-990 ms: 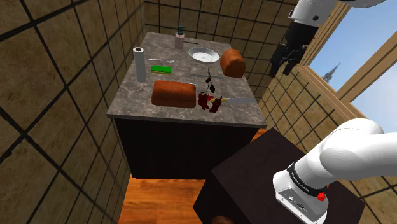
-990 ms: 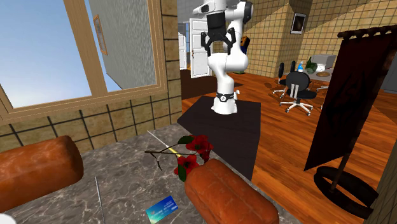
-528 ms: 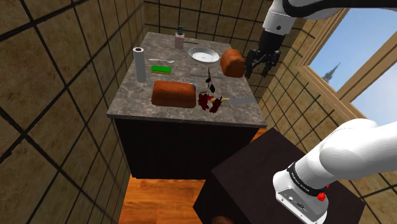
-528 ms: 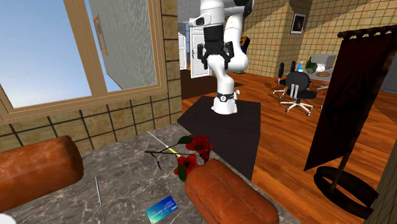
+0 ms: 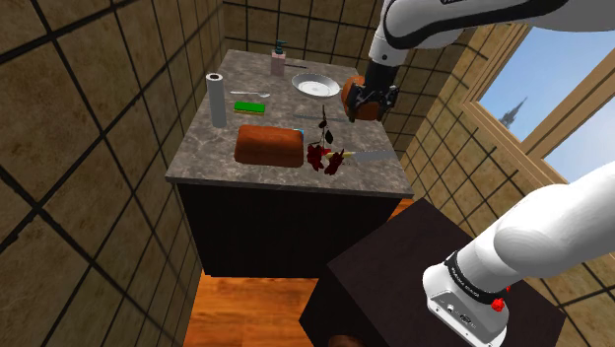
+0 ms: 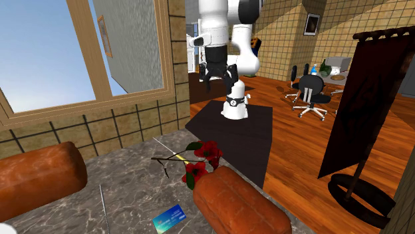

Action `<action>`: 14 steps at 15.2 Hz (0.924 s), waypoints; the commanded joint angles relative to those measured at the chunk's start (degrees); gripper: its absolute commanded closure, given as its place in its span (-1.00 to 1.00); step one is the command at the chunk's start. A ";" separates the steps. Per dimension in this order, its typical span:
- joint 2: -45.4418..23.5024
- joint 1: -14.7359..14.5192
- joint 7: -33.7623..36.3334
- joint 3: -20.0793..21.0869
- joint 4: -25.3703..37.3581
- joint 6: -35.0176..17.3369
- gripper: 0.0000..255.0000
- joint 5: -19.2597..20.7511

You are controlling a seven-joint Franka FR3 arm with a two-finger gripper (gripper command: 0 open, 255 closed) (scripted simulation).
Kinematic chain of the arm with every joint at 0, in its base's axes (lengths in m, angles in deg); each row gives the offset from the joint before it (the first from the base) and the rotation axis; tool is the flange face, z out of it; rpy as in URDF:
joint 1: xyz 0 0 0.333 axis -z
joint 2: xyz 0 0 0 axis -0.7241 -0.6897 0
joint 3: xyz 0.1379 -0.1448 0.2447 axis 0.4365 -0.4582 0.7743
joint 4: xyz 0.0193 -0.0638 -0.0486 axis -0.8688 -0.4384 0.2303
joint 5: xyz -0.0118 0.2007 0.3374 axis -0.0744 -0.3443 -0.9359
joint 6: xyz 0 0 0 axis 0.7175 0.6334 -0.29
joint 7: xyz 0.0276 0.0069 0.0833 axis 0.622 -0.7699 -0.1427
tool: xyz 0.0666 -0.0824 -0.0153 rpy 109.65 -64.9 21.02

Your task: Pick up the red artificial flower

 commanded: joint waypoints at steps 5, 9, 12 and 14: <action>-13.44 0.83 4.79 0.16 8.07 -5.80 -1.00 1.84; -22.16 1.04 7.95 -0.27 14.72 -8.04 -1.00 3.15; -28.71 1.08 10.13 -0.86 20.46 -8.95 -1.00 4.00; -33.10 1.09 11.47 -1.35 24.68 -9.19 -1.00 4.47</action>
